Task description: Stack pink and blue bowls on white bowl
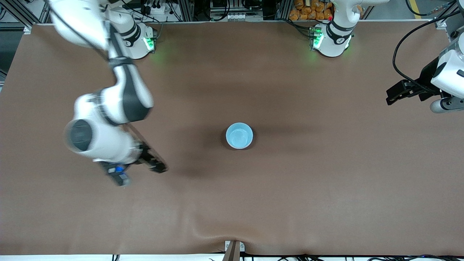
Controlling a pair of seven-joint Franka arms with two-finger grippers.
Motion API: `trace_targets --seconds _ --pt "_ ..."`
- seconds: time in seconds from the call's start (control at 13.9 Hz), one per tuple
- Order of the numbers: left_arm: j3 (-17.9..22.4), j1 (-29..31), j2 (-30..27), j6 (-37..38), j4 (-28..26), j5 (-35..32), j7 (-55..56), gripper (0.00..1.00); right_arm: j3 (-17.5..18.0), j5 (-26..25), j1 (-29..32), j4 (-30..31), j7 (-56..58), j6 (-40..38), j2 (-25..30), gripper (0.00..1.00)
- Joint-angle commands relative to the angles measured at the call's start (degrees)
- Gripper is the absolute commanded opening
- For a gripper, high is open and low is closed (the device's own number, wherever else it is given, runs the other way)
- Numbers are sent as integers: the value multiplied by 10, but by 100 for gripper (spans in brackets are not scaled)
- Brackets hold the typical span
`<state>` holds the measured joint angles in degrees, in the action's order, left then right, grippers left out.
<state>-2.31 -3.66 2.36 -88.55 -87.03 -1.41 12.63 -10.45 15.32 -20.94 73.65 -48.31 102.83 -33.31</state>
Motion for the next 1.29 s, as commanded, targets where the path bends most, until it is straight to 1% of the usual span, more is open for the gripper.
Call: trace_targets --seconds 0.0,0.22,0.36,0.5,0.58,0.65,0.72,0.79,0.86,0.93,1.08,1.15,1.22 --pt "3 -1 -9 6 0 12 -13 100 16 -3 58 -24 94 -68 21 100" --pt "-8 -1 -12 8 -9 12 -13 100 13 -8 109 -37 183 -127 44 100" --pt "-15 0 -26 8 -21 12 -12 100 21 -11 163 -66 301 -168 48 100" --pt "-15 1 -37 8 -24 12 -13 100 55 -13 221 -95 395 -206 49 100" --pt "-16 2 -39 8 -24 12 -13 100 63 -26 225 -100 427 -223 55 100" --pt "-16 3 -44 8 -24 12 -18 100 71 -65 224 -103 441 -228 69 100" --pt "-15 4 -46 9 -24 13 -20 100 107 -85 237 -101 440 -236 89 100" --pt "-15 5 -52 9 -24 17 -20 100 134 -113 245 -91 430 -249 114 100" --pt "-14 6 -53 9 -24 21 -20 100 140 -151 242 -72 422 -247 138 100" --pt "-14 6 -56 9 -25 21 -20 100 142 -169 237 -42 421 -233 174 100" --pt "-14 6 -63 9 -34 21 -20 100 141 -168 237 76 421 -166 268 100" --pt "-14 6 -70 8 -39 22 -21 100 140 -168 235 150 421 -116 317 100" --pt "-14 6 -74 8 -45 23 -22 100 138 -167 235 210 422 -74 355 100"
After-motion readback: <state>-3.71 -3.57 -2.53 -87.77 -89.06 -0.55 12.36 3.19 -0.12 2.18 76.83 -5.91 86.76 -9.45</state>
